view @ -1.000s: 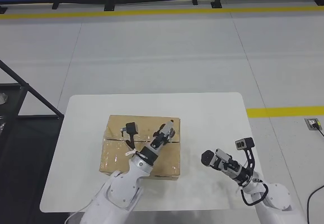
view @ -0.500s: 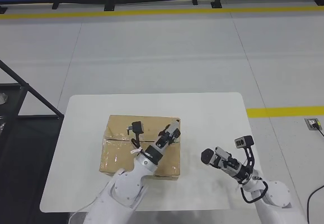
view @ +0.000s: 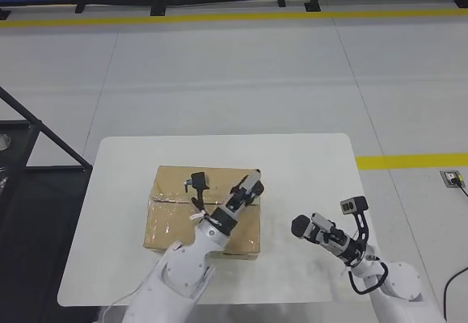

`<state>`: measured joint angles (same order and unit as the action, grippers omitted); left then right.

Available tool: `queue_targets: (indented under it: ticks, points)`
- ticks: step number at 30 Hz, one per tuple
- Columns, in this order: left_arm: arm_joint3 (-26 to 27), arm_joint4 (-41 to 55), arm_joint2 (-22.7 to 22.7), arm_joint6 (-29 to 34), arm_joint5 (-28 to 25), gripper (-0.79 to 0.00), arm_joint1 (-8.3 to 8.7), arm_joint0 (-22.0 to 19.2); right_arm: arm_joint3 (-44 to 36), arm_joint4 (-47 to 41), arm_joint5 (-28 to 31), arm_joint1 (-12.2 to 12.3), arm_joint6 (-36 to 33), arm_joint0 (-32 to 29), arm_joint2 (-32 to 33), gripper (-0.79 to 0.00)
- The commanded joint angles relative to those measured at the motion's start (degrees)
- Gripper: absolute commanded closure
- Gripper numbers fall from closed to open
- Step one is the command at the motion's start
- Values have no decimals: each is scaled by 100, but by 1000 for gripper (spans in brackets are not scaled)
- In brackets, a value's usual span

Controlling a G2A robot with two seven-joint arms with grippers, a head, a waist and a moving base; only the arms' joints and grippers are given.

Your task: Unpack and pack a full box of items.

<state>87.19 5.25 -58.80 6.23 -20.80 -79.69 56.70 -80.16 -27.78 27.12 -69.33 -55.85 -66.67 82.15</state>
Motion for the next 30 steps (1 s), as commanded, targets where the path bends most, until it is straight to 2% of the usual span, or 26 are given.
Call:
queue_targets:
  ticks: [1,5,10,14,18,23,26,30]
  points:
    - [394,8,-221,59,-146,-785,46,237,-64,33,80,4,-6,21,-18,-785]
    - [1243,67,-922,272,-386,-785,178,774,-188,59,69,0,-38,161,-134,-785]
    - [1958,327,-2272,430,-675,-785,355,1534,-81,-49,-181,-61,152,643,-465,-785]
    - [2007,813,-3443,459,-783,-785,461,2021,94,-155,-490,-107,268,1013,-679,-785]
    - [1591,1241,-4347,603,-697,-785,543,2292,94,-155,-490,-107,268,1013,-679,-785]
    - [749,1698,-4739,1072,-355,-785,611,2299,-89,60,-740,-138,364,1071,-940,-785]
    - [289,1700,-4677,1601,-212,-785,652,2128,31,-63,-941,-195,349,1315,-1211,-785]
    - [-196,1669,-4465,2241,-321,-785,684,1885,458,-220,-1154,-289,318,1733,-1559,-785]
